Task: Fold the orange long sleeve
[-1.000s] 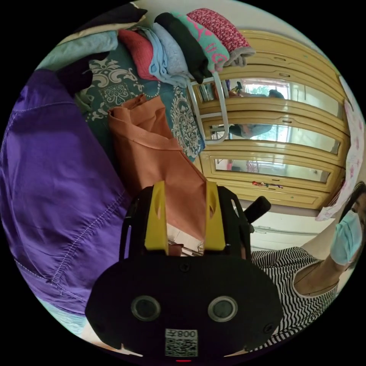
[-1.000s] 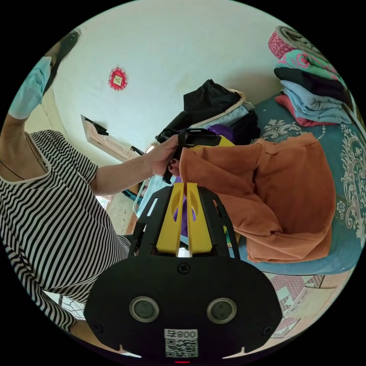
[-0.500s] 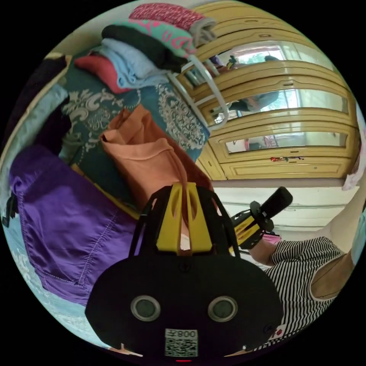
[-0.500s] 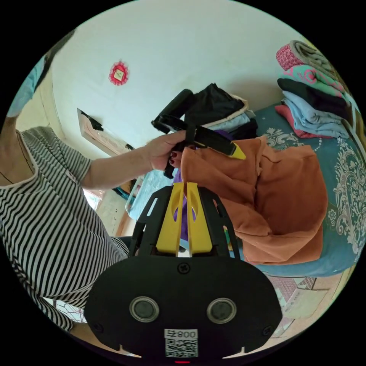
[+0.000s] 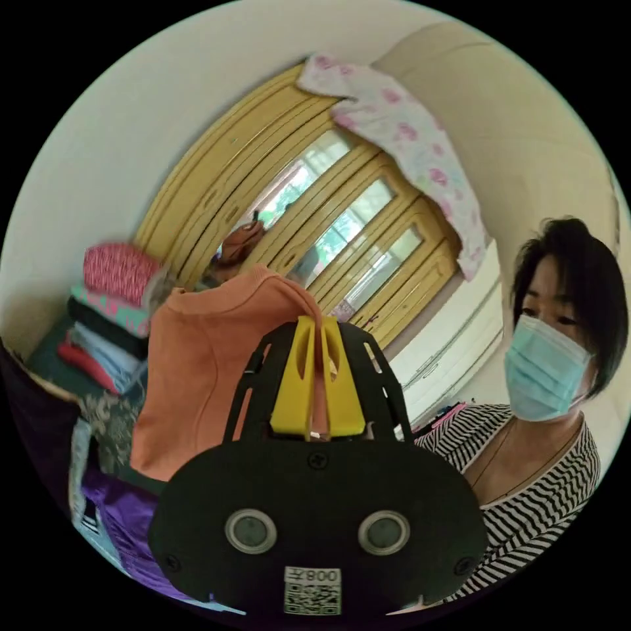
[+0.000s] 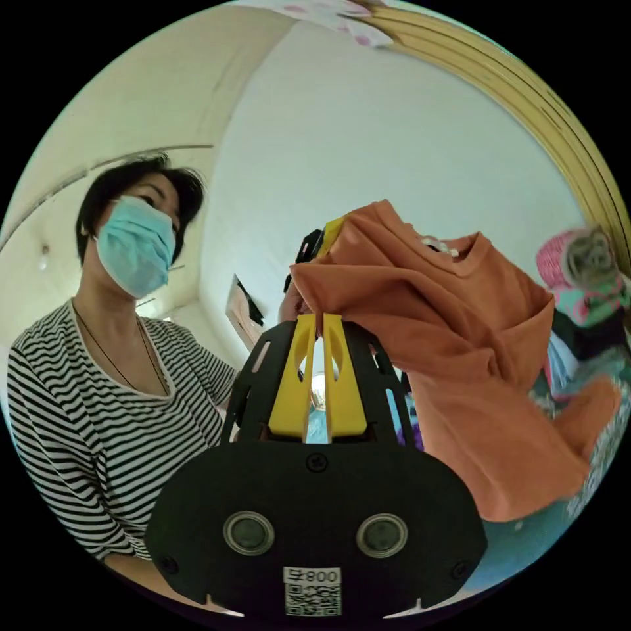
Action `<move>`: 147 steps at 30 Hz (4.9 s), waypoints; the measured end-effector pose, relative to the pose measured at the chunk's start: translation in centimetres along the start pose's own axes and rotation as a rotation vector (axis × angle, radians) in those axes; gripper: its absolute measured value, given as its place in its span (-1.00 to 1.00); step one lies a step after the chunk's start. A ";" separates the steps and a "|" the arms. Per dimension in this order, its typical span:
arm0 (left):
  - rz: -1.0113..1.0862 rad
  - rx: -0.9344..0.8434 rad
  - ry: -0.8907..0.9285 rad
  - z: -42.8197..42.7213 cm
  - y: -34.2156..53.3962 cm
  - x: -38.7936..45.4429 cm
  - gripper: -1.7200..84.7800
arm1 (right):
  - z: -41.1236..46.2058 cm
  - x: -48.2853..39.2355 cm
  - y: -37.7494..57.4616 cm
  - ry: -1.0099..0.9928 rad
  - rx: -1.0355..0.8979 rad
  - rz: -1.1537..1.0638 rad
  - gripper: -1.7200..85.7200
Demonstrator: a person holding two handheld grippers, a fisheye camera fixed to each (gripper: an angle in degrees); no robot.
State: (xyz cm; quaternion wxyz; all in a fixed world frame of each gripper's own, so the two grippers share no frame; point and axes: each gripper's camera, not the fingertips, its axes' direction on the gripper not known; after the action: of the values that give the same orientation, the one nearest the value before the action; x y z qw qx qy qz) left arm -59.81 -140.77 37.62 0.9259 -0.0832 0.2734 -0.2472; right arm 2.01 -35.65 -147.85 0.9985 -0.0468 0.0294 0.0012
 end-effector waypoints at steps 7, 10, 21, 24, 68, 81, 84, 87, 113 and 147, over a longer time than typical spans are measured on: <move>0.321 0.317 -0.107 -26.8 -5.5 24.6 -0.93 | 13.1 -15.0 -12.5 0.011 -0.051 -0.296 -0.96; 0.441 0.461 -0.135 -38.9 -5.7 35.1 -0.93 | 18.0 -20.5 -14.7 0.029 -0.036 -0.323 -0.96; 0.466 0.317 -0.500 -68.9 2.6 61.4 -0.93 | 41.9 -34.0 -11.0 0.113 -0.072 -0.262 -0.92; 0.412 0.299 -0.571 -75.6 5.6 65.4 -0.93 | 52.1 -34.8 -8.8 0.007 -0.176 -0.171 -0.88; -0.413 0.832 -1.074 -124.2 72.0 89.2 -0.93 | 120.0 -53.0 5.8 -0.365 -0.975 -0.280 -0.95; -0.355 0.898 -1.191 -125.4 84.2 88.2 -0.92 | 125.0 -61.6 11.5 -0.624 -0.965 -0.312 -0.96; -0.314 0.888 -1.161 -127.5 85.7 84.7 -0.91 | 127.5 -62.4 12.6 -0.582 -0.958 -0.336 -0.96; -0.318 0.833 -1.136 -130.4 87.1 78.8 -0.91 | 131.4 -61.8 14.2 -0.440 -0.975 -0.379 -0.95; -1.317 0.195 -0.512 -120.4 131.8 5.7 -0.70 | 148.1 -27.6 80.2 0.594 -1.558 0.635 -0.97; -1.600 1.068 -0.524 -114.2 179.6 3.3 -0.75 | 142.1 -23.4 100.0 0.778 -1.231 0.512 -0.84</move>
State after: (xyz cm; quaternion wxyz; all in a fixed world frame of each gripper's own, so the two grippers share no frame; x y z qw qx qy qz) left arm -45.91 10.60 -111.39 0.4339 0.1325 -0.2233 -0.8627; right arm -13.48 77.24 -14.56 0.6789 -0.5824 0.3824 0.2316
